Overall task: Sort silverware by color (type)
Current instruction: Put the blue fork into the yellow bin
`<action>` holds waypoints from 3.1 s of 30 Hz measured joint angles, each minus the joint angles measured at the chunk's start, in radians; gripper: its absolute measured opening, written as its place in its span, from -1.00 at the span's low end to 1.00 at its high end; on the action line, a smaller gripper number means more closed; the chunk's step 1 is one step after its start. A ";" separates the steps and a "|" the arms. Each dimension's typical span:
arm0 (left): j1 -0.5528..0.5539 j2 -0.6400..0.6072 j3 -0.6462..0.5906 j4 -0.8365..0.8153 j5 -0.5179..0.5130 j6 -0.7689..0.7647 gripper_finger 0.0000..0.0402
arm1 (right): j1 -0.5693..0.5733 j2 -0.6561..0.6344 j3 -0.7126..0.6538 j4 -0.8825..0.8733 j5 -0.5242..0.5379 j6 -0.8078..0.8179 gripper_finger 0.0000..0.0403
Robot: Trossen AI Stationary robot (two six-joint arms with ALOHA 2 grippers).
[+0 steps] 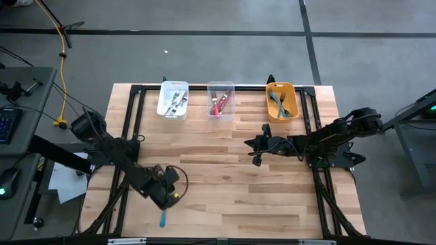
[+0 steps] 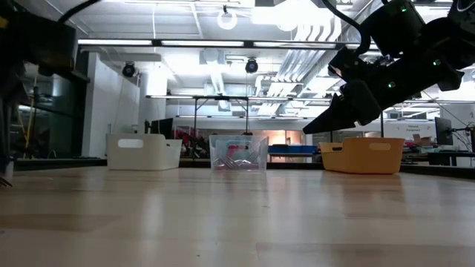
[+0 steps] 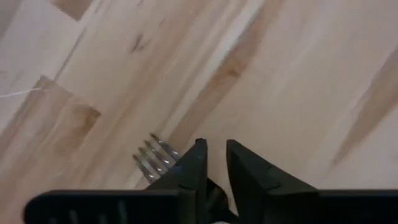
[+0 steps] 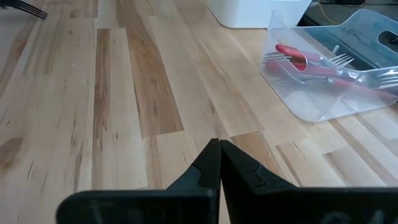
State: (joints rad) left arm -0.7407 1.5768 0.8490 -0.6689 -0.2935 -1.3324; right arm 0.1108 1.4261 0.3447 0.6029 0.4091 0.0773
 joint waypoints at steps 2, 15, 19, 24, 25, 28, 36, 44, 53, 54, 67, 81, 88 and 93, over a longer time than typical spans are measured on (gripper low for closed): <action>-0.010 0.033 0.049 -0.055 -0.003 0.000 -0.66 | 0.000 0.000 0.000 0.000 0.000 0.000 -1.00; -0.063 0.113 0.227 -0.274 0.206 -0.351 -0.21 | 0.001 0.000 0.000 -0.003 -0.001 0.030 -1.00; -0.107 0.113 0.227 -0.274 0.201 -0.451 -0.19 | 0.001 0.000 0.000 -0.012 -0.001 0.030 -1.00; -0.116 0.113 0.192 -0.269 0.146 -0.489 -0.20 | 0.001 0.000 0.000 -0.015 -0.001 0.043 -1.00; -0.114 0.113 0.178 -0.257 0.142 -0.490 -0.20 | 0.001 0.000 0.000 -0.016 -0.001 0.047 -1.00; -0.103 0.113 0.126 -0.148 0.139 -0.476 -0.20 | 0.001 0.000 0.000 -0.016 -0.001 0.049 -1.00; -0.075 0.112 0.046 -0.028 0.096 -0.419 -0.20 | 0.001 0.000 0.000 -0.016 -0.001 0.050 -1.00; -0.072 0.108 0.026 -0.024 0.102 -0.275 -0.45 | 0.001 0.000 0.000 -0.016 -0.001 0.079 -1.00; -0.074 0.110 0.021 -0.007 0.018 -0.019 -0.96 | 0.001 0.000 0.000 -0.016 -0.001 0.109 -1.00; -0.071 0.111 0.021 -0.003 0.009 0.003 -0.96 | 0.001 0.000 0.000 -0.016 -0.001 0.114 -1.00; 0.056 0.094 -0.161 0.621 -0.280 0.433 -0.99 | 0.090 0.024 0.000 0.063 0.009 0.122 -1.00; 0.328 0.093 -0.379 1.596 -0.244 1.111 -1.00 | 0.129 0.206 0.001 0.348 0.010 0.079 -1.00; 0.432 0.092 -0.384 1.870 -0.114 1.298 -1.00 | 0.135 0.299 0.066 0.460 -0.044 0.079 -0.92; 0.485 0.092 -0.383 1.946 -0.037 1.318 -1.00 | 0.134 0.371 0.199 0.460 -0.045 0.085 -0.58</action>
State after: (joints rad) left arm -0.2555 1.6688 0.4660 1.2772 -0.3309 -0.0142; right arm 0.2451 1.7975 0.5435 1.0630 0.3640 0.1620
